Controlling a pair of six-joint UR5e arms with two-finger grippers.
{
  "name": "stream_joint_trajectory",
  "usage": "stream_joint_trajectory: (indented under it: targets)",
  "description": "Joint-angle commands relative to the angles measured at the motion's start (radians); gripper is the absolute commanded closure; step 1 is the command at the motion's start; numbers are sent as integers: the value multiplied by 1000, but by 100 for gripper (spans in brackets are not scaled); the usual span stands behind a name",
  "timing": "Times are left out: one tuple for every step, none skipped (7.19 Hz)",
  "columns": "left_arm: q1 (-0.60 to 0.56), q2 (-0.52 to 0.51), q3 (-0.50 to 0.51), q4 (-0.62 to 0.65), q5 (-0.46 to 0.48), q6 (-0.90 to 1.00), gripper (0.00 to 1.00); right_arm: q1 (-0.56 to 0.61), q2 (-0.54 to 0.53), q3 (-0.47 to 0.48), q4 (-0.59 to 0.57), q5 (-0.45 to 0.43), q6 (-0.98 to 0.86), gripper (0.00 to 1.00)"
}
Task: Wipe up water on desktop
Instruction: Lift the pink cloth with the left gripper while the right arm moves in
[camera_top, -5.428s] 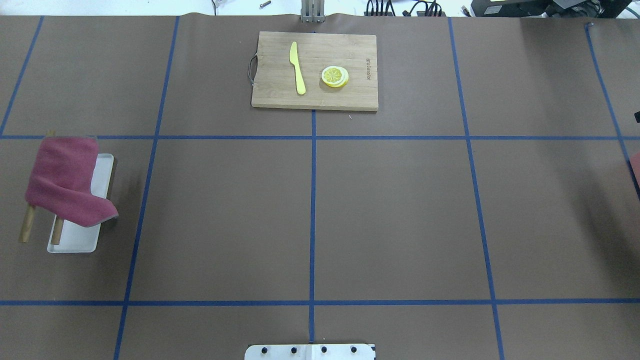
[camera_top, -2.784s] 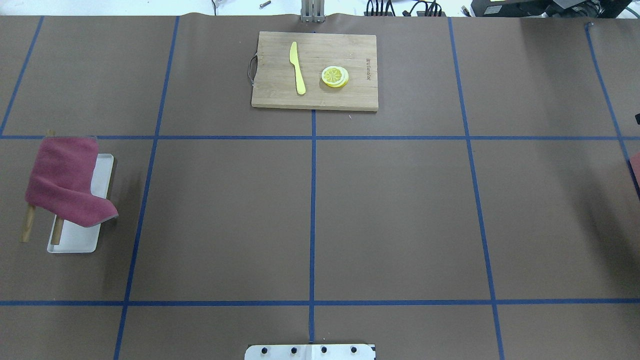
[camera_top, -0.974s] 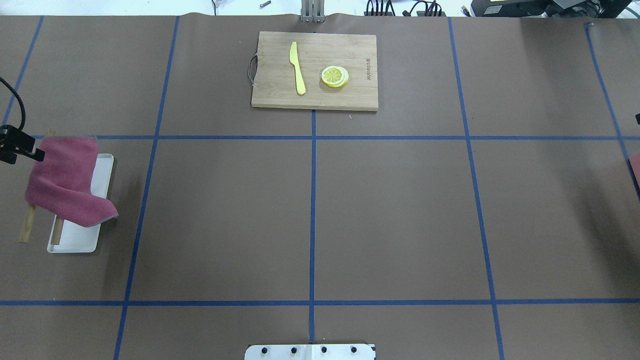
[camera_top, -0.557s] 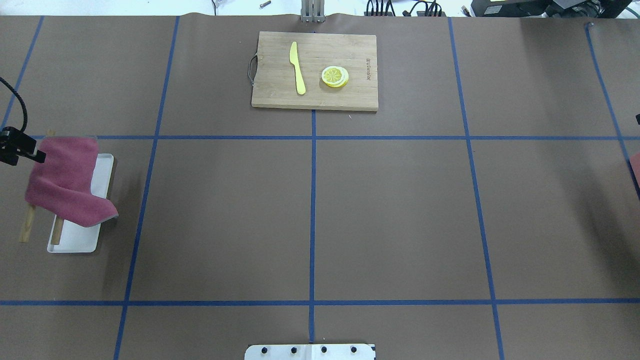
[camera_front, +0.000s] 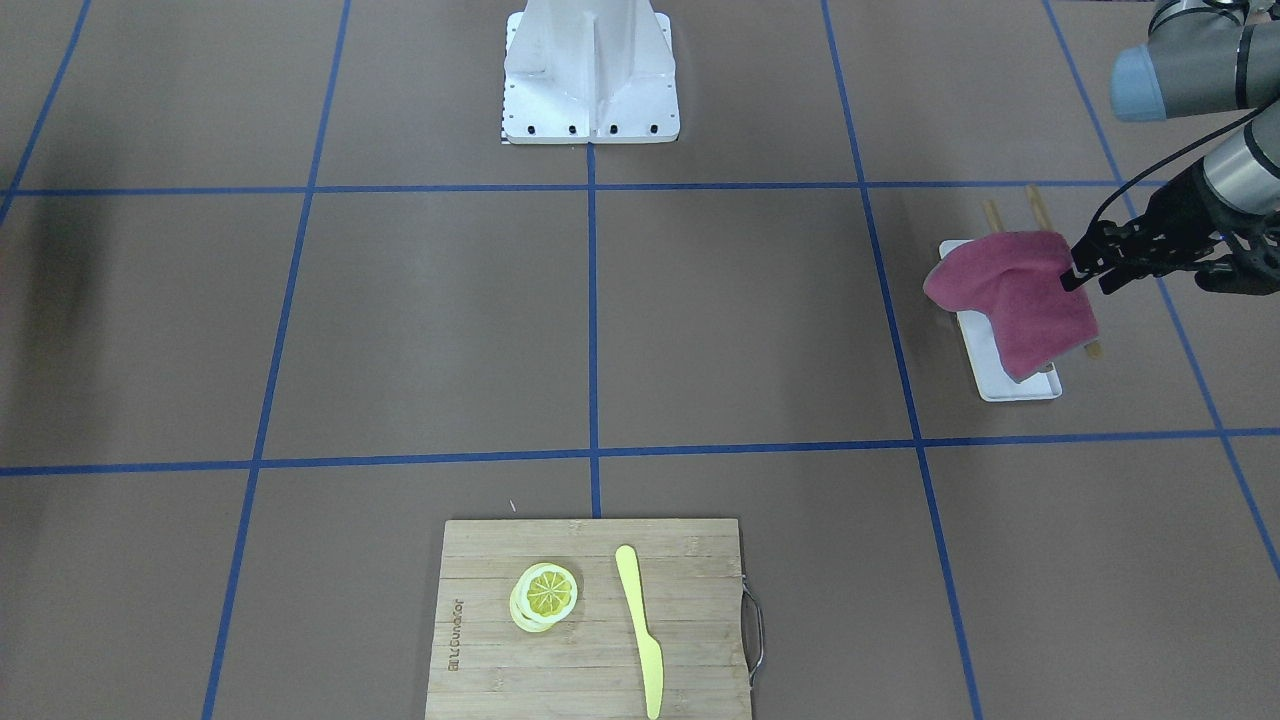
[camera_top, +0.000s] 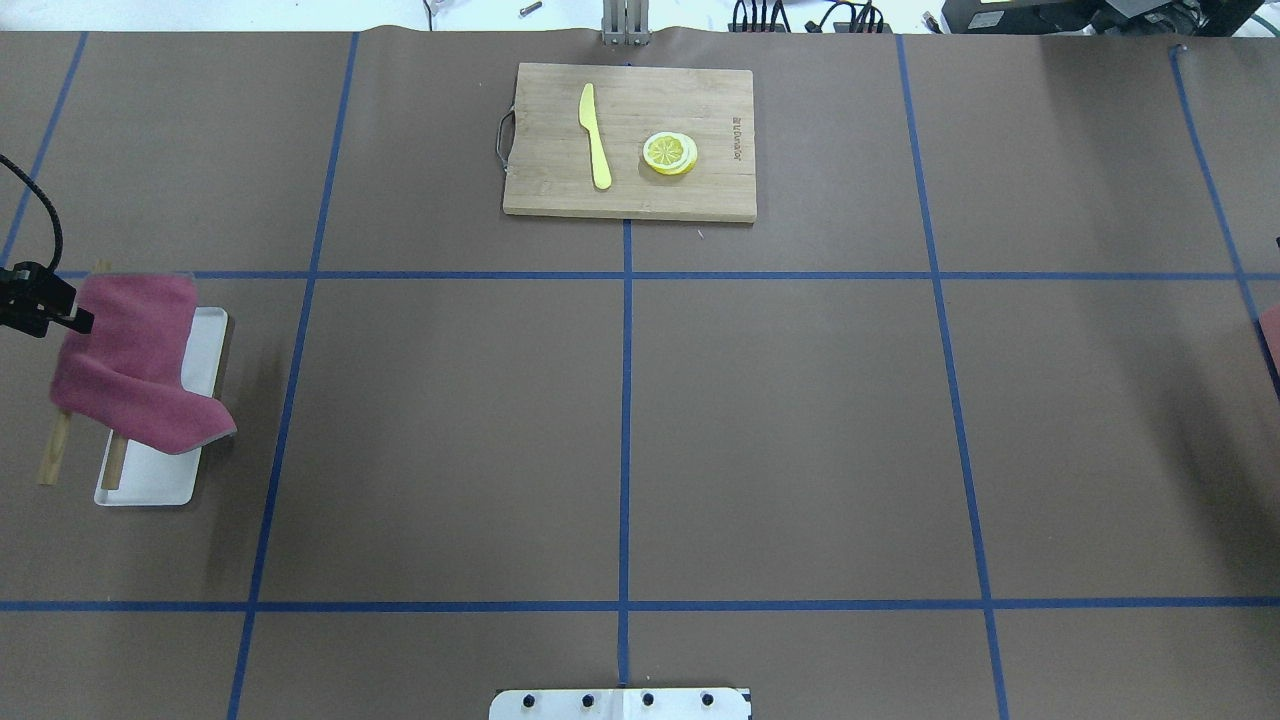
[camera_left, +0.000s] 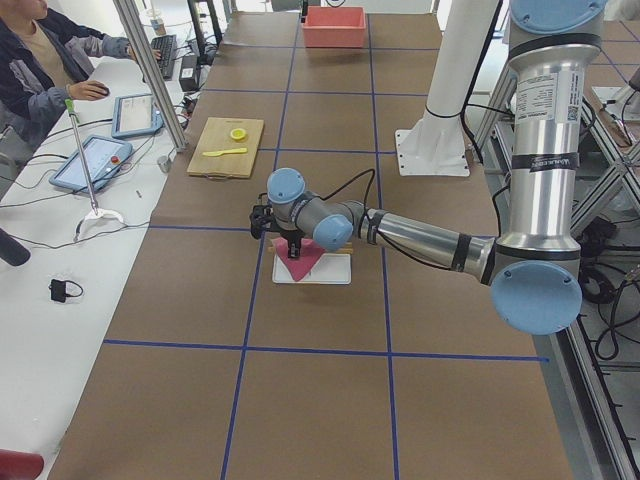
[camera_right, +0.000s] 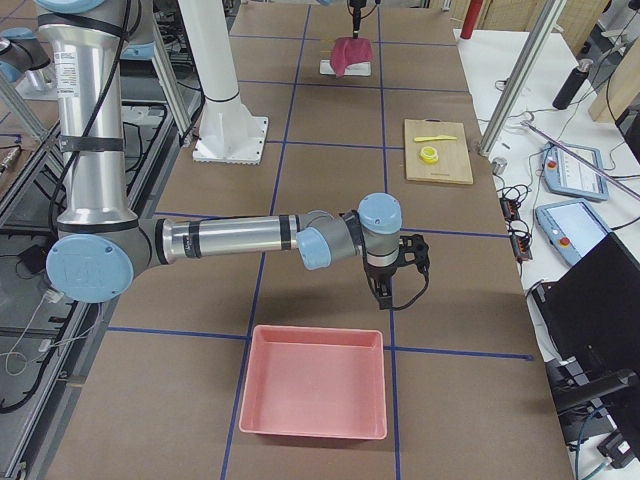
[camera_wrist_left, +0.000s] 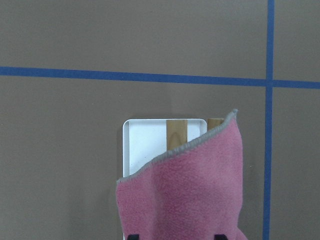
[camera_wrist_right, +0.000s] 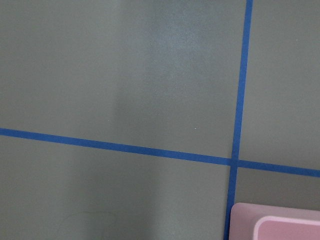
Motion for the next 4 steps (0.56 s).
stream_joint_trajectory:
  targets:
    - [4,1,0,0,1,0,52,-1,0,0,0,0,0,0]
    - [4,1,-1,0,0,0,62,0,0,1,0,2,0,0]
    - [4,1,0,0,1,-2,77,-1,0,0,0,2,0,0]
    - [4,1,-1,0,1,-3,81,-1,0,0,0,2,0,0]
